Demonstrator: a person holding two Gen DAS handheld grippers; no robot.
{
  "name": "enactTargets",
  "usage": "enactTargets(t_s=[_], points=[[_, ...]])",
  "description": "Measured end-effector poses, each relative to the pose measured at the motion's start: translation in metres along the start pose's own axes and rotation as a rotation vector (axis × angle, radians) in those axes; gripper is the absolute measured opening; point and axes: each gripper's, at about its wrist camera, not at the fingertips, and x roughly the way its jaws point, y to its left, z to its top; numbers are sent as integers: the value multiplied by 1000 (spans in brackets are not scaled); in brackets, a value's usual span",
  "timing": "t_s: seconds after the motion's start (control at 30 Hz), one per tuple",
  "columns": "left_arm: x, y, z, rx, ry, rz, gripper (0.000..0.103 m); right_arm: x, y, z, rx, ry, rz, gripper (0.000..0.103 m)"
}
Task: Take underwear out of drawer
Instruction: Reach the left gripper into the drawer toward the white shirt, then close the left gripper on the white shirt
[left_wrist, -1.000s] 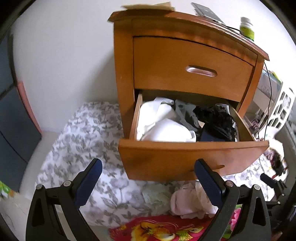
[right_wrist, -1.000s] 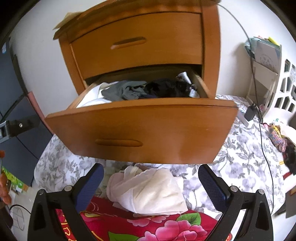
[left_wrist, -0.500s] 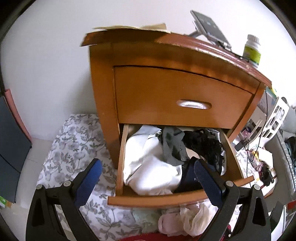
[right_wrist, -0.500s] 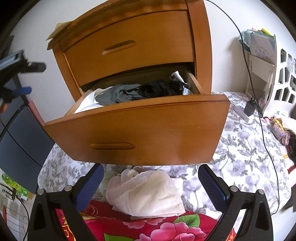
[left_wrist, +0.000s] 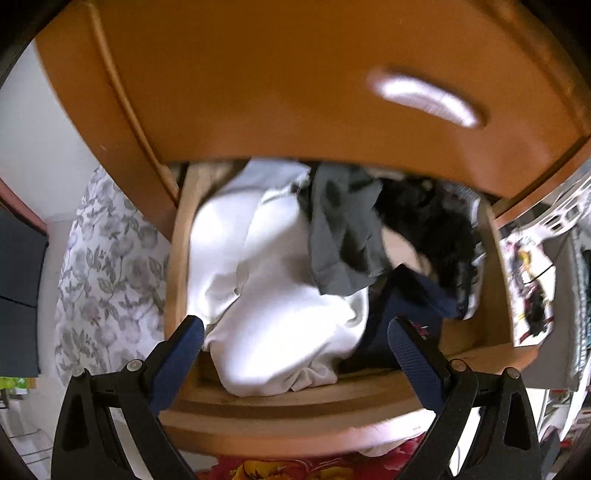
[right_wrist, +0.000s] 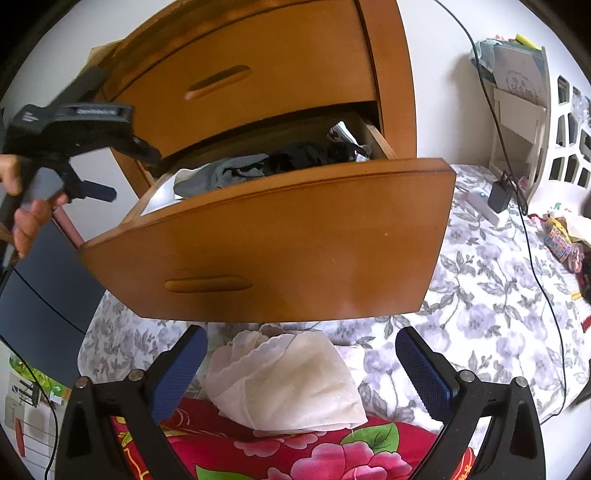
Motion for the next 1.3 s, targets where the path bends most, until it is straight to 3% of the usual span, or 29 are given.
enactTargets(t_s=[0.37,0.67,0.93,1.1,1.3], points=[[51,-9,-2,25,155,97,100,12,-1,-1,5,33,12,103],[71,-23,-5,90,215,175,100,15,-2,-2,19,46,12,103],[83,-28,-6,114,253,200,99,17,-4,-2,29,53,13,103],[87,-25,-7,117,260,208,96,18,-4,-3,36,57,11,103],[86,-19,-8,126,243,203,78,18,-5,-4,40,58,12,103]])
